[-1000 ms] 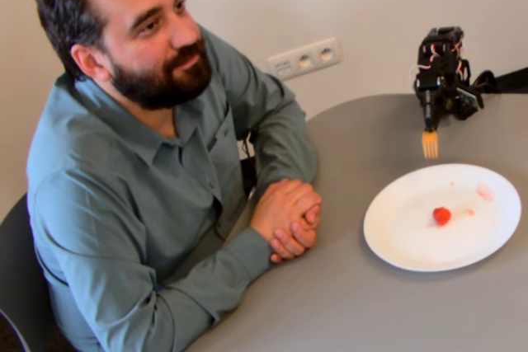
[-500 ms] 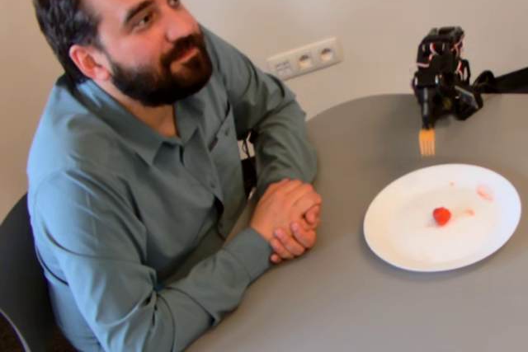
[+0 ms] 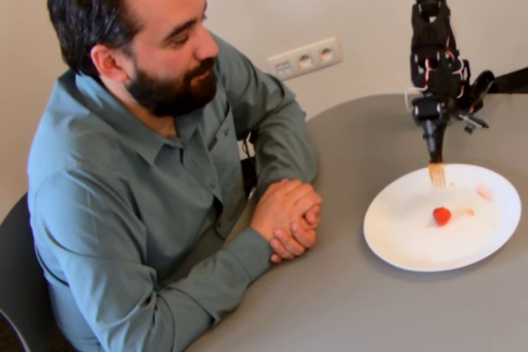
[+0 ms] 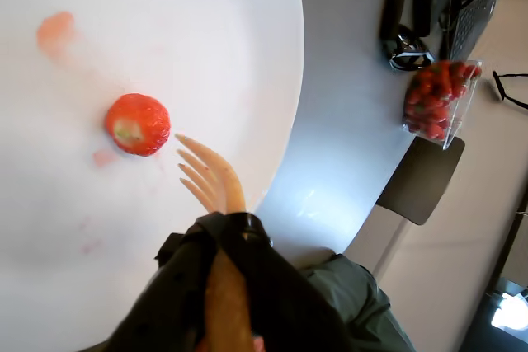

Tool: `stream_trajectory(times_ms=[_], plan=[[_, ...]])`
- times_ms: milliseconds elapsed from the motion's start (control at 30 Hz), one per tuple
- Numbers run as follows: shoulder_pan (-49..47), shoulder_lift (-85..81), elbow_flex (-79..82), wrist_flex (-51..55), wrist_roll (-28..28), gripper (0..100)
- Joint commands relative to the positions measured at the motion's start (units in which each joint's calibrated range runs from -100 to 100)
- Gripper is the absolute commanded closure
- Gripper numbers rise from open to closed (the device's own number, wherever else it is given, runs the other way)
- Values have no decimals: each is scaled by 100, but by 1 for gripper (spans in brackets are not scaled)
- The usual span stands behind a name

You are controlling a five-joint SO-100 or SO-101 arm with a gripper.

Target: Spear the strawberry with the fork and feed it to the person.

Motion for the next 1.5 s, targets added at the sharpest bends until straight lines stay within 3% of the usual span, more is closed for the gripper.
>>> stream_trajectory(times_ms=[0, 733, 1100, 1467], plan=[[20, 80, -382, -72, -18, 99], [87, 1045, -400, -298, -113, 99], [-55, 452, -1085, 590, -102, 99], [-10, 1274, -1716, 529, -107, 99]])
